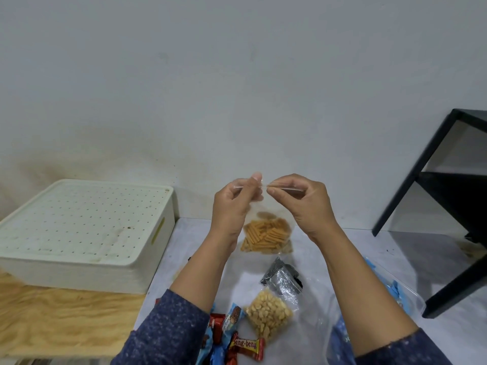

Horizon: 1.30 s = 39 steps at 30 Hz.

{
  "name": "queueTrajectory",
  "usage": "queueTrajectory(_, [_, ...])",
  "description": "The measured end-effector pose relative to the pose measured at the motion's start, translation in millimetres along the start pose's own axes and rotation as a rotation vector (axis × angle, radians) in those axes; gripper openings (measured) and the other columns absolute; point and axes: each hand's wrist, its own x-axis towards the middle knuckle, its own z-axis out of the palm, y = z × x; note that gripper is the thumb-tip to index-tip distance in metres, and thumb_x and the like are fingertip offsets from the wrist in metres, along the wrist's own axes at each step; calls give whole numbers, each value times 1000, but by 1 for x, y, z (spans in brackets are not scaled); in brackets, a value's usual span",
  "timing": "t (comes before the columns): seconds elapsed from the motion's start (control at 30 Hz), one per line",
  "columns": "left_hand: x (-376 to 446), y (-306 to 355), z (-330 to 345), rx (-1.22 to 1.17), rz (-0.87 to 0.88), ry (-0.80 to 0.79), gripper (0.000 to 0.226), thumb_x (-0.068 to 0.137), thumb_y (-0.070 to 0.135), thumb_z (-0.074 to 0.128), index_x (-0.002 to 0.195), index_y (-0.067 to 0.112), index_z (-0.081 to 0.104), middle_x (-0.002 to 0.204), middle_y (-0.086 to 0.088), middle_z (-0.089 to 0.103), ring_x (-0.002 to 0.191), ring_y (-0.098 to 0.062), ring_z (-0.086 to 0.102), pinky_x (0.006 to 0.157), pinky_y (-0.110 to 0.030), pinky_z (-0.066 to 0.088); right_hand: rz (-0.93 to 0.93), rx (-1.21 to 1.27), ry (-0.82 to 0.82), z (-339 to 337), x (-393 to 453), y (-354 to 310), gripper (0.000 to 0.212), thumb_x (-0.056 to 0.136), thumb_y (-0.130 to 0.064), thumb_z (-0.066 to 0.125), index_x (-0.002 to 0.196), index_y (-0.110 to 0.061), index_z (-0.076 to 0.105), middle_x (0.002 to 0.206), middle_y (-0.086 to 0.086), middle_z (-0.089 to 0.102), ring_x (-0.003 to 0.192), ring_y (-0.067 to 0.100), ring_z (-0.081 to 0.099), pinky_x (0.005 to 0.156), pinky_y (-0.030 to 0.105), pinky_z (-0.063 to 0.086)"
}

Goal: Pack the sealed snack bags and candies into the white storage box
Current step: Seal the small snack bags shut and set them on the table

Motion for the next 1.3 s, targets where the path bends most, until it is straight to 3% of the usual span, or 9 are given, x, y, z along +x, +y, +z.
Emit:
queueTrajectory(0.2, [2,-4,-3,16,7,-36,11,86,16,66,77,22,66,69,10,66,62,1,62,68,-21,46,11,-4,7,0,1,1,19,79,-4,72,80,-22,71,72,-15,71,74,-4,66,73,11,51])
queueTrajectory(0.33, [5,-8,-3,24,5,-1,13,87,13,64,80,23,68,70,10,68,62,2,63,72,-21,49,-44,17,-35,-1,1,-3,36,83,6,64,94,-28,64,84,-5,62,65,2,61,63,13,48])
queueTrajectory(0.6, [12,-9,-7,33,26,-8,10,86,11,65,81,20,68,65,15,68,59,3,62,61,-11,48,45,-16,11,1,6,-6,21,83,3,66,80,-16,58,70,6,63,52,3,60,57,17,50])
queueTrajectory(0.73, [20,-8,-10,-64,-33,77,8,87,14,65,84,22,67,73,7,66,62,0,62,68,-20,48,-5,-41,-45,5,5,-4,51,86,4,60,109,-39,50,96,5,65,63,13,66,65,24,55])
queueTrajectory(0.83, [27,-6,-12,-130,-49,109,10,87,13,65,84,23,66,68,8,65,59,2,63,67,-21,49,-32,-225,-115,11,1,1,61,82,2,64,112,-50,53,105,-3,60,66,9,59,69,16,51])
queueTrajectory(0.97, [27,-8,-24,-45,3,5,39,85,19,69,114,37,50,83,3,67,79,-6,69,83,-28,53,28,-220,5,21,2,7,39,80,7,65,94,-29,69,88,6,61,71,9,66,68,19,53])
queueTrajectory(1.07, [25,-13,-38,75,124,-150,64,84,11,68,119,52,35,104,6,59,96,-5,66,82,-20,53,96,-148,90,25,4,11,34,80,9,65,90,-23,69,80,6,62,66,2,67,65,16,54])
queueTrajectory(1.17, [32,-28,-48,307,252,-295,54,82,4,68,107,48,49,115,11,52,103,0,60,77,-14,50,150,-148,135,31,8,22,36,77,7,69,86,-27,68,80,6,67,69,8,66,69,18,55])
queueTrajectory(1.3, [54,-52,-61,484,242,-307,30,81,7,70,99,31,65,106,9,51,95,1,59,81,-16,52,208,-214,132,40,21,50,32,75,3,72,84,-27,68,79,-4,67,77,16,63,79,27,54])
